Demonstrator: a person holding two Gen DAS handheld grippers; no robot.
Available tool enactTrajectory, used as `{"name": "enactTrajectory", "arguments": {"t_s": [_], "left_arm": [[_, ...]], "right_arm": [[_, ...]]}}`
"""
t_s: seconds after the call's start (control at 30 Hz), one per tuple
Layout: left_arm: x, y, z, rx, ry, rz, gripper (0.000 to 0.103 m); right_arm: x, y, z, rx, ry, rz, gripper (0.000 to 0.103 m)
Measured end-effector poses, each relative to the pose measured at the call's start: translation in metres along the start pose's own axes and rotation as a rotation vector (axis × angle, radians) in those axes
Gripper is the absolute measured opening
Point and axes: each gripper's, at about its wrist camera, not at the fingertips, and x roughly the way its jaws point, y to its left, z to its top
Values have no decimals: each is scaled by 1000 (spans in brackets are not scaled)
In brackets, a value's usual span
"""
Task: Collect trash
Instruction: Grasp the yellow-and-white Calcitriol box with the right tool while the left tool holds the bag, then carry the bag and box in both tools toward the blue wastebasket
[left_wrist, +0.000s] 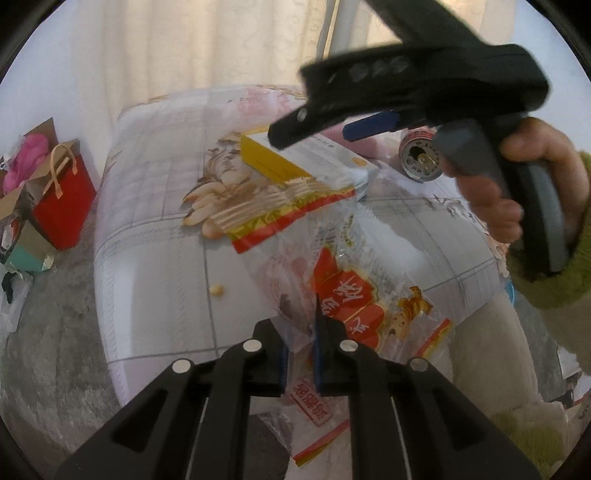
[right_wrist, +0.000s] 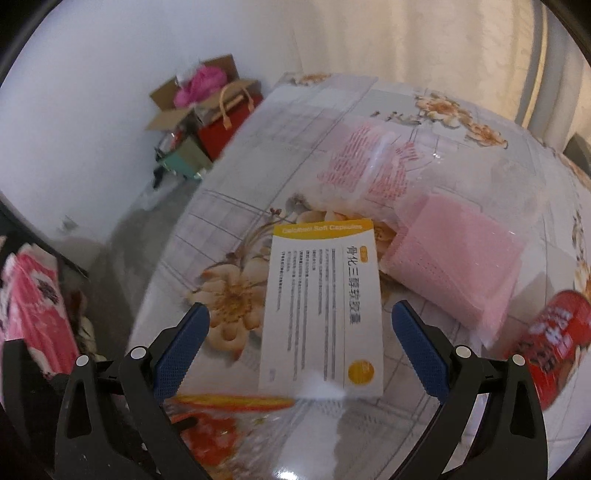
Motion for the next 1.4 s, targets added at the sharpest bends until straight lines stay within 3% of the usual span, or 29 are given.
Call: {"name": "enactTrajectory", "arguments": {"t_s": [0.13,0.37,0.7,0.87,1.0,1.1,1.17,1.2,1.4], "left_arm": [[-5,7,-4,-17,-2,16,9],[-11,20,-5,-65,-4,40,9],[-6,16,3,-104,-2,15,9],[7,4,15,-80,-3,-13,9],[17,-5,24,-58,1,-19,9],[20,-12,28,-52,-1,-17,9],[21,-13,29,-53,1,-13,7],[22,-12,30,-53,0,-16,7],[21,-17,32,-49,-4,-23,6]], "right_arm": [[15,-1,-2,-11,41,-26,68],[1,-11,-24,8,47,-11,68],[-47,-40,-95,103,51,-15,69],[-60,-46,-110,157,18,-3,81],[-57,-44,-109,170,-2,-7,81],[-51,-41,-109,155,-9,-58,79],[-46,-40,-110,151,-6,-94,69],[-47,-41,-111,154,-11,-104,69],[-61,-53,-125,211,-55,-82,68]]}}
